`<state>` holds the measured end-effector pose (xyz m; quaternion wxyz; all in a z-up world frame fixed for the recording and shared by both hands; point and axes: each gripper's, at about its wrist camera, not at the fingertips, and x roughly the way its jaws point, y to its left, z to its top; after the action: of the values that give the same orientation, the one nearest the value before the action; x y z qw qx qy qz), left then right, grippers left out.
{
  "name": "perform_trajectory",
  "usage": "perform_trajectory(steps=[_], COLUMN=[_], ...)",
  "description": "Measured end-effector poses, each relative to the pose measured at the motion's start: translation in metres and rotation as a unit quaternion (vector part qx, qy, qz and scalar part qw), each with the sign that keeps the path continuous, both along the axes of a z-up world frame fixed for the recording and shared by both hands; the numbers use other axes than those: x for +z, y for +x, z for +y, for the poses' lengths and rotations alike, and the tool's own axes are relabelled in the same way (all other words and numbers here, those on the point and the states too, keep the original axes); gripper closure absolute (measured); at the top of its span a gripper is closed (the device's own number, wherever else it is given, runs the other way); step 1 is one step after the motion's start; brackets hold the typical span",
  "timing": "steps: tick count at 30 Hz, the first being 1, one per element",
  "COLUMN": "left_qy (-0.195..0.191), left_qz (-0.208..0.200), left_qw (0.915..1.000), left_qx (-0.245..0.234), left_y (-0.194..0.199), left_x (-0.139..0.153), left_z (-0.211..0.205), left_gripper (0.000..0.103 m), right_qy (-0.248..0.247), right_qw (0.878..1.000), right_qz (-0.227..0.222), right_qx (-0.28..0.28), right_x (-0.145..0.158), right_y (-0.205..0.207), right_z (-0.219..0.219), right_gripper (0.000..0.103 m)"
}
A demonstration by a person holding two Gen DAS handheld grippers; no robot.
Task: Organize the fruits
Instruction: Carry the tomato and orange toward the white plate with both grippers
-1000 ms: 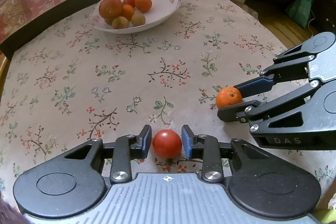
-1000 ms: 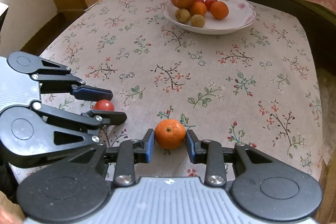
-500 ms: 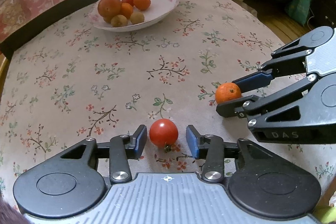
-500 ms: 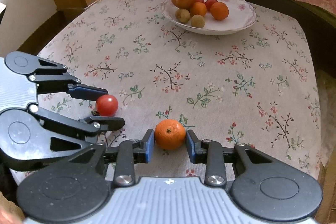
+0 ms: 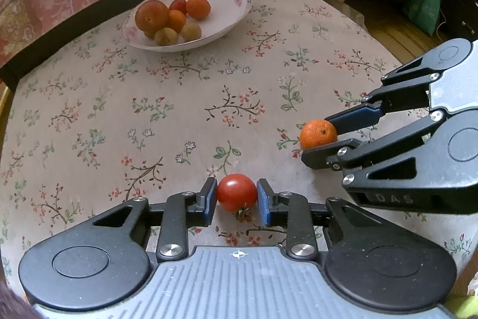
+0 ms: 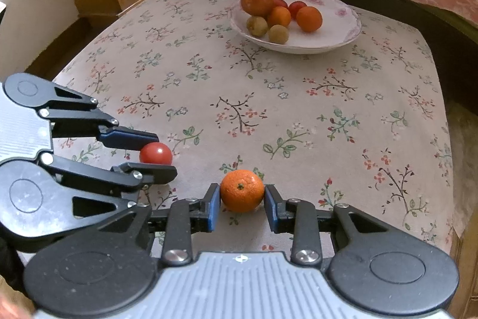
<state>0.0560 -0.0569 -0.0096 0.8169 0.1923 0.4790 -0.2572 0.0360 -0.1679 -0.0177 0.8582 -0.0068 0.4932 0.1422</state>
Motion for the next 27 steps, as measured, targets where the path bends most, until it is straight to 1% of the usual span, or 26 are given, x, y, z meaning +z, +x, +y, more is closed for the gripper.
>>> perform_trajectory(steps=[8,11,14,27], left_qy=[0.004,0.005,0.003,0.000], left_qz=[0.004,0.004,0.004,-0.002], left_qw=[1.0000,1.0000,1.0000,1.0000], left_qx=[-0.007,-0.005,-0.006,-0.004], left_y=[-0.0010,0.0004,0.0000,-0.0003], left_x=[-0.0036,-0.0039,-0.0034,0.0013], left_z=[-0.0011,-0.0015,-0.0015,0.0004], left_gripper=[0.066,0.064,0.066,0.067], right_qy=[0.001,0.000,0.000,0.005], right_qw=[1.000,1.000,1.000,1.000], right_qz=[0.000,0.003,0.003,-0.007], right_qx=[0.000,-0.003,-0.003,-0.009], right_x=[0.0001,-0.0009,-0.0007,0.0052], right_y=[0.0000,0.0007,0.0009,0.0022], right_z=[0.0001,-0.0010,-0.0006,-0.0041], right_gripper=[0.070,0.070,0.070,0.070])
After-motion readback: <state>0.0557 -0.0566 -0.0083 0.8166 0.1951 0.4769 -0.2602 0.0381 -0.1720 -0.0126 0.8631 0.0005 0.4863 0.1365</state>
